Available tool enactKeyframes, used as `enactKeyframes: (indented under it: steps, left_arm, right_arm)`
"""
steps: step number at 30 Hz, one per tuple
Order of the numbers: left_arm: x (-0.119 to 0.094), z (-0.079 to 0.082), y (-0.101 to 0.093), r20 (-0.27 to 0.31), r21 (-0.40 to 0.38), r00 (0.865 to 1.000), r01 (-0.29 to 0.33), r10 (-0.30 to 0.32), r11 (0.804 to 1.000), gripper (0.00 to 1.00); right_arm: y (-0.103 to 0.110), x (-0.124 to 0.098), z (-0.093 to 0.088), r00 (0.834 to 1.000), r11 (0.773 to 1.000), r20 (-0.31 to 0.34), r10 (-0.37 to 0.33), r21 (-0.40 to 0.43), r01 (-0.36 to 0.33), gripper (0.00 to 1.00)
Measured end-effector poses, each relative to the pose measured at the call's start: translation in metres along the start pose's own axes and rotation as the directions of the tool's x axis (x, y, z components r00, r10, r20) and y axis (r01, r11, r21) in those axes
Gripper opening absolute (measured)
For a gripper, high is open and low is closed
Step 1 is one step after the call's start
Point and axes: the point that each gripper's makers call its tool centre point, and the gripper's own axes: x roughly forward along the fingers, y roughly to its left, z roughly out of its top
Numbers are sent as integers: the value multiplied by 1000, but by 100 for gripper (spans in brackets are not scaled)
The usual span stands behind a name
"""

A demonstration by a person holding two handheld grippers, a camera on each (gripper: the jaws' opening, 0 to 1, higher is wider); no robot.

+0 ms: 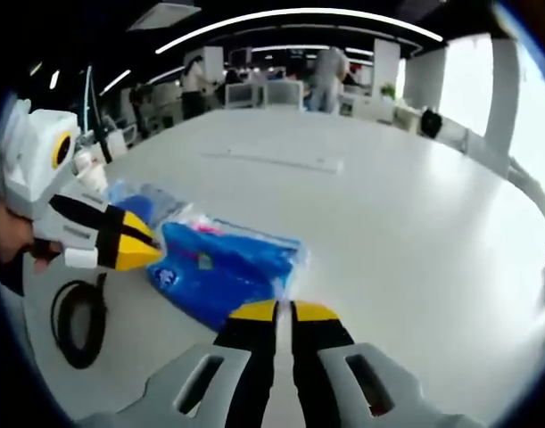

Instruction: Arrange the tabletop items into an orderly group along one side of the table until the central work area is clear of visible clutter.

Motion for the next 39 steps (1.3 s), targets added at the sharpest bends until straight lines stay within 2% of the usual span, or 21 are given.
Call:
enactKeyframes:
  steps: [3, 7, 10, 12, 14, 17, 24, 33, 39]
  left_arm:
    - [-3, 1, 0, 1, 2, 1000, -5, 5, 1000, 11]
    - [-7, 7, 0, 27, 12, 1000, -10, 9, 1000, 16]
    - [-10, 10, 1, 40, 25, 999, -26, 25, 999, 26]
    - [-13, 12, 3, 50, 37, 998, -40, 38, 998, 32]
    - [-16, 13, 5, 56, 58, 997, -57, 54, 997, 39]
    - [-19, 15, 7, 69, 74, 996, -68, 63, 995, 46]
    - [-30, 19, 8, 96, 88, 994, -65, 57, 994, 53]
    - [-40, 21, 9, 108, 132, 993, -63, 49, 989, 66]
    - [-51, 24, 9, 127, 124, 991, -48, 32, 991, 68]
  right_arm:
    - [-3, -4, 1, 1000, 999, 16, -25, -22, 25, 7]
    - [-6, -9, 3, 998, 999, 53, -44, -12, 45, 11]
    - [-9, -13, 5, 995, 998, 81, -63, 5, 62, 23]
    - [-14, -17, 8, 988, 995, 112, -103, -2, 104, 37]
    - [-14, -21, 10, 986, 994, 133, -105, 15, 104, 45]
    - [-14, -23, 9, 987, 995, 127, -103, 16, 101, 47]
    - [-8, -30, 11, 986, 996, 144, -83, 23, 81, 51]
    - [4, -37, 16, 986, 998, 160, -57, -15, 60, 58]
    - [11, -44, 21, 984, 999, 175, -36, 4, 35, 67]
